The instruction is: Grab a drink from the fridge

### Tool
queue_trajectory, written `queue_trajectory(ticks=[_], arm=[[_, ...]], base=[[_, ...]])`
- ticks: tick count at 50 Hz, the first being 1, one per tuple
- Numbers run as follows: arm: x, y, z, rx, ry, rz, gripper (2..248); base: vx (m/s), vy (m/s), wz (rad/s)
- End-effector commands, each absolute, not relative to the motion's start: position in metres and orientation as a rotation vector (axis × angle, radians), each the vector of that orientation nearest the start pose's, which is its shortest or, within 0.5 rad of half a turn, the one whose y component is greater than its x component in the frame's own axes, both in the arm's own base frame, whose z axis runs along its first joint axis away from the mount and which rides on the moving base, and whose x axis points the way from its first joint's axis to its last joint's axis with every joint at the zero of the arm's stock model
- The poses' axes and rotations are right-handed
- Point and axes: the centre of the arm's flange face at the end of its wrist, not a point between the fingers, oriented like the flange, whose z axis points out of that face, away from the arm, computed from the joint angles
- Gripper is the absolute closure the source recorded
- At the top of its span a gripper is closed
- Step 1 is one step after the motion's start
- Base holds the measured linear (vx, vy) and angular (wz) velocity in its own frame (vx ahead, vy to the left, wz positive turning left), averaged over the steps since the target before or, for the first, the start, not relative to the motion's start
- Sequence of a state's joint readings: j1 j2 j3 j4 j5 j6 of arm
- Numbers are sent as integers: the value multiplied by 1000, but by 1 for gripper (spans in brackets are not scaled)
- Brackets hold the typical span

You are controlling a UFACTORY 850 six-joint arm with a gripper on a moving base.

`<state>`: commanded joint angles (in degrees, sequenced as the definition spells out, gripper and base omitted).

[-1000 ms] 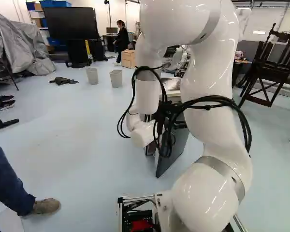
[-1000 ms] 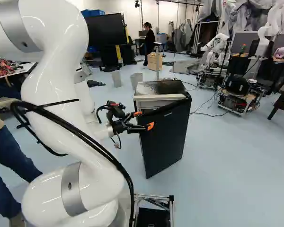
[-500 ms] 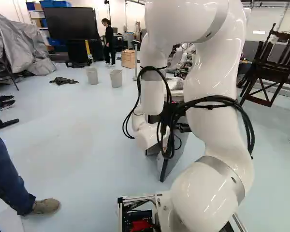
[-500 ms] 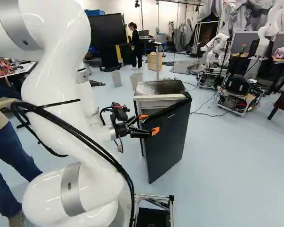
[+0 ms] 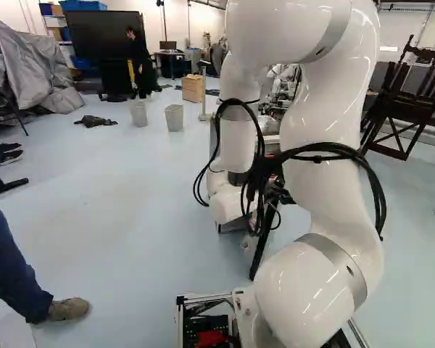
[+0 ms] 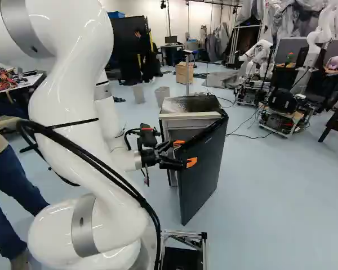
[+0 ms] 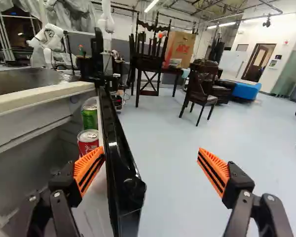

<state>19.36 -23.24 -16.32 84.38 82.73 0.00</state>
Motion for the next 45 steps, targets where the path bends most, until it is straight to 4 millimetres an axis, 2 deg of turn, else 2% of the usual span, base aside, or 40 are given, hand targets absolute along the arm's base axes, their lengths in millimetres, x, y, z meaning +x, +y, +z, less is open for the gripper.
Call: queue_trajectory(ticks=[45], arm=[[267,-48,269,1517,-1086,1203,3]], base=[[0,0,0]])
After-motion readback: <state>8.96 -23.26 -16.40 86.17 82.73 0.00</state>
